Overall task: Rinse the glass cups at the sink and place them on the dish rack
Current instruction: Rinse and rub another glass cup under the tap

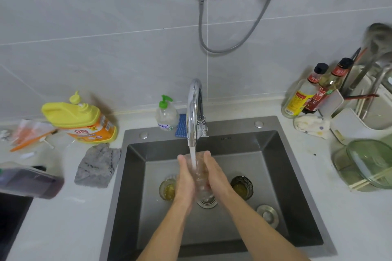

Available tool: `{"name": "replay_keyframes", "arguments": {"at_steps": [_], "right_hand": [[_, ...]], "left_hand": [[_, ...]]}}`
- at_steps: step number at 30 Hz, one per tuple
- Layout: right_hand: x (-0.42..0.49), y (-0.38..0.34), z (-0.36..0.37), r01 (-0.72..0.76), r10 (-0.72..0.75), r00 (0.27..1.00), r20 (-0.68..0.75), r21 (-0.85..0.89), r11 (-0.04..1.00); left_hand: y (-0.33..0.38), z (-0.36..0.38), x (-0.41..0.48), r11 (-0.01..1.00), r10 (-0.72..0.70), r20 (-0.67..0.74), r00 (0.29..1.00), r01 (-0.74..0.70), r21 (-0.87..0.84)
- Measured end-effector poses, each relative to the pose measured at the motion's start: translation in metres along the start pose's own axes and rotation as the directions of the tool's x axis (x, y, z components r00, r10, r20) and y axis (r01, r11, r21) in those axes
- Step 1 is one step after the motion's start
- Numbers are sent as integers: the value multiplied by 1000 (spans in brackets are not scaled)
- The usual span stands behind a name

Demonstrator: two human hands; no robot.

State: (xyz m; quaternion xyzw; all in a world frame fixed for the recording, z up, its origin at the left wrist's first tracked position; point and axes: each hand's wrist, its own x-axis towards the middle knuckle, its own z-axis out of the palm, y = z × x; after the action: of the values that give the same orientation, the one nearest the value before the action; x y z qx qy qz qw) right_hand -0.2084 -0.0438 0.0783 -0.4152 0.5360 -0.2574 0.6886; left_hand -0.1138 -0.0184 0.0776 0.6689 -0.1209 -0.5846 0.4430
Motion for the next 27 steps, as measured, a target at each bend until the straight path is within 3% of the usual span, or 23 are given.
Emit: {"name": "replay_keyframes", "arguments": {"at_steps": [6,9,14,17,22,27], "right_hand": [[-2,4,21,205,-203,979,27,-152,967],[-5,-2,22,209,-209,978,19,-101,973],[6,-4,8,-38,38,999,12,-19,999],[5,-1,12,-2,2,1000,-3,33,999],[-5,7,23,91,-97,993,-59,-100,991],[-2,4,2,73,-76,992,103,32,997]], "left_hand": [[10,5,-11,978,172,-255,952,-135,156],[5,1,-3,963,238,-230,944,-198,182],[7,-6,4,991,38,-88,995,-26,129],[6,-4,4,981,61,-79,995,-46,186],[7,1,-8,944,197,-229,953,-121,308],[9,-19,8,963,64,-159,985,-19,270]]}}
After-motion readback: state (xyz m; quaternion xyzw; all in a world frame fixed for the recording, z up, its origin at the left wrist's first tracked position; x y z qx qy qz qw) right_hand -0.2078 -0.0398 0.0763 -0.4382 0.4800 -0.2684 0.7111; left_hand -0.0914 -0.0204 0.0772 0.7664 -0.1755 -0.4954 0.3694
